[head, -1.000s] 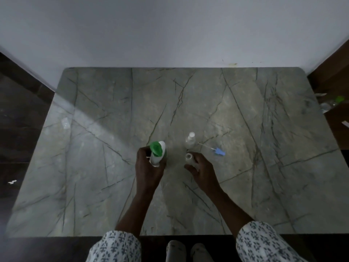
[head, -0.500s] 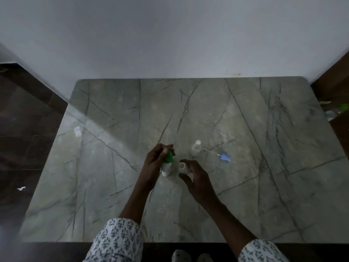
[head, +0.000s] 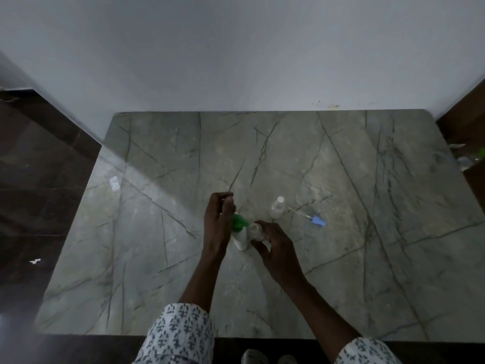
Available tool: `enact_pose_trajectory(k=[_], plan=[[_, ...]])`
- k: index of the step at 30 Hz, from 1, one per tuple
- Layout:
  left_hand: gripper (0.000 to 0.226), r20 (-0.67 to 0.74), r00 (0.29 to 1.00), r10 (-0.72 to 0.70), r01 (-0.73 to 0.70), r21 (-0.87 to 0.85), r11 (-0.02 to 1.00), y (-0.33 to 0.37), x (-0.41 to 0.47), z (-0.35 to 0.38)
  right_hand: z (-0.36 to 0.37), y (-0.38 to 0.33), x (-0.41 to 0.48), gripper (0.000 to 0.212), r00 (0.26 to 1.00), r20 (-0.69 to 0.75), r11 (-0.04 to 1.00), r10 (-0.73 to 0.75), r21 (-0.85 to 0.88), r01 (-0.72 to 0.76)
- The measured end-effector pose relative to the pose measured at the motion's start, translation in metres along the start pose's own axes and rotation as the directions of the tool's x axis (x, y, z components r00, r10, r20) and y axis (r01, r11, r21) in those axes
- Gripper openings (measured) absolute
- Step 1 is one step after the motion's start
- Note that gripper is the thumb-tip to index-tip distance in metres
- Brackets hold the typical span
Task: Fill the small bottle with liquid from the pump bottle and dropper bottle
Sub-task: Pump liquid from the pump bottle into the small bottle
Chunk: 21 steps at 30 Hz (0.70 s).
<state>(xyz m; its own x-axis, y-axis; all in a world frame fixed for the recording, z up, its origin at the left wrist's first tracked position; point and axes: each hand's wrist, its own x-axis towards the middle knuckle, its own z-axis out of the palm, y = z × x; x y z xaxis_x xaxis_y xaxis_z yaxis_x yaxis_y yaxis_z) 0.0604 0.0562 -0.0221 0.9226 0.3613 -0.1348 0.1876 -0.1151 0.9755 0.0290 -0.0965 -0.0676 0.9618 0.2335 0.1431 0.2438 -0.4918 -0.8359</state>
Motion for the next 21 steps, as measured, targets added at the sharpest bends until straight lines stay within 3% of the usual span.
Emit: enact_pose_trajectory(k=[4, 7, 15, 21], plan=[[0.035, 0.1, 0.993, -0.062, 0.039, 0.214, 0.976, 0.004, 0.014, 0.002, -0.003, -0.002, 0.004, 0.042, 1.0, -0.008, 0.997, -0.022, -0.071, 0.021], [0.03, 0.1, 0.994, -0.039, 0.006, 0.314, 0.949, 0.005, 0.02, 0.005, -0.003, -0.003, 0.007, 0.045, 1.0, -0.001, 0.991, -0.027, -0.135, 0.026], [0.024, 0.069, 0.998, -0.017, -0.012, 0.396, 0.918, 0.007, 0.025, 0.009, -0.009, -0.007, 0.003, 0.051, 1.0, -0.002, 0.979, -0.014, -0.205, 0.013], [0.023, 0.038, 0.999, -0.015, 0.004, 0.282, 0.959, 0.005, 0.017, 0.009, -0.018, -0.008, -0.001, 0.048, 1.0, 0.001, 0.975, -0.028, -0.219, 0.028]])
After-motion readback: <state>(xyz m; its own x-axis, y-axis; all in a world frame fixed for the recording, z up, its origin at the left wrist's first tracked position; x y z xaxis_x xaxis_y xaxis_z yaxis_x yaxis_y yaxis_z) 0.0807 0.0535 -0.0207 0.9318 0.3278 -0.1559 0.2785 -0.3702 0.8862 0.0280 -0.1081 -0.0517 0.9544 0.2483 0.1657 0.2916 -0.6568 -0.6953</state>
